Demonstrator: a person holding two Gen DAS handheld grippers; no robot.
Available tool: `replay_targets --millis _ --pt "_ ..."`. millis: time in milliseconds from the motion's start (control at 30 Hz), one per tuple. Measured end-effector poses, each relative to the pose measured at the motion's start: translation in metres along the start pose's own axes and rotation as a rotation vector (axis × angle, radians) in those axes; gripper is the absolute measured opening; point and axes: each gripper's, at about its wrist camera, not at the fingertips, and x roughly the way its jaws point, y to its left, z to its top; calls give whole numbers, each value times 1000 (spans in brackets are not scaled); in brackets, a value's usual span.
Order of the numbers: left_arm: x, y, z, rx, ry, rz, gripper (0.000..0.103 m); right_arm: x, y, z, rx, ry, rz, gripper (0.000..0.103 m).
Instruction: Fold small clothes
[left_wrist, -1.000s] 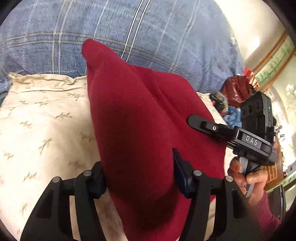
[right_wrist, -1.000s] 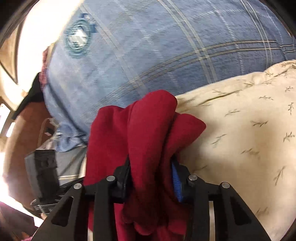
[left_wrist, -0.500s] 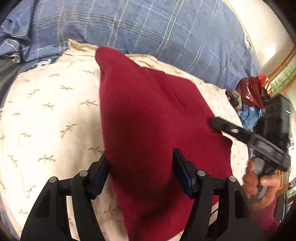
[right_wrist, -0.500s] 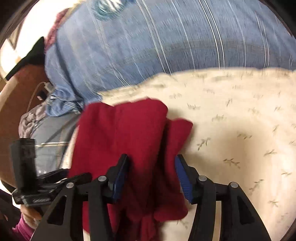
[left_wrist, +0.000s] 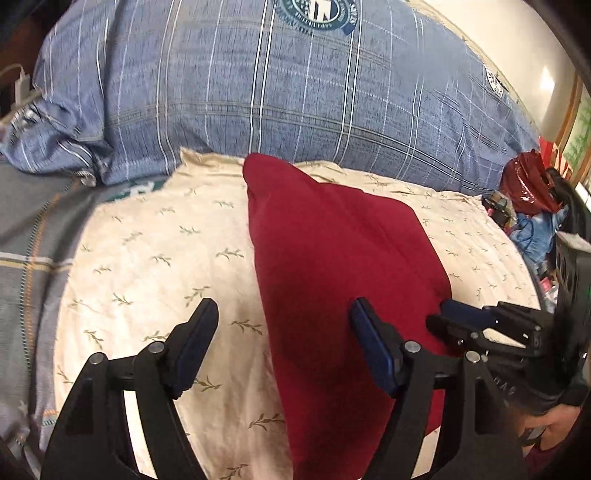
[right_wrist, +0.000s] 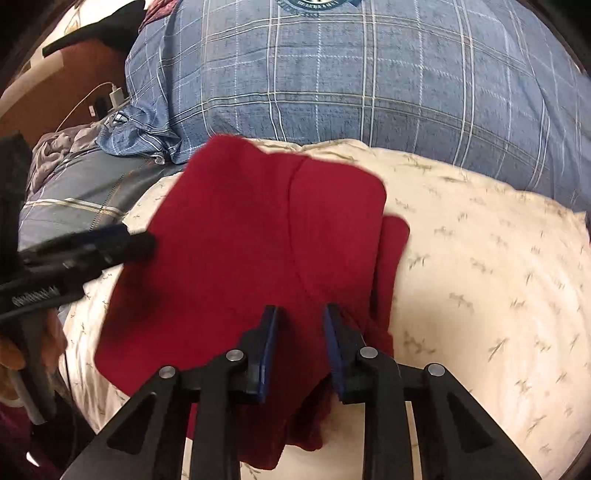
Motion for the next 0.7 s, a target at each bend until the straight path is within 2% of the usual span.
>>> replay_targets --millis 100,233,300,367,567,700 --pt "-2 -1 -1 -7 -18 25 74 -4 2 -2 2 -21 -11 25" --pt "-11 2 -2 -25 -54 50 74 -22 2 2 57 -55 24 30" --pt "-18 2 -2 -30 -78 63 74 -34 2 4 76 -90 27 48" --pt "-24 1 -2 -35 -92 69 74 -43 5 6 93 -119 15 60" --pt "-41 -8 -3 -1 -138 100 74 -57 12 8 105 -160 -59 66" --pt "-49 -10 -3 -5 -160 101 74 -64 14 8 113 -181 -82 77"
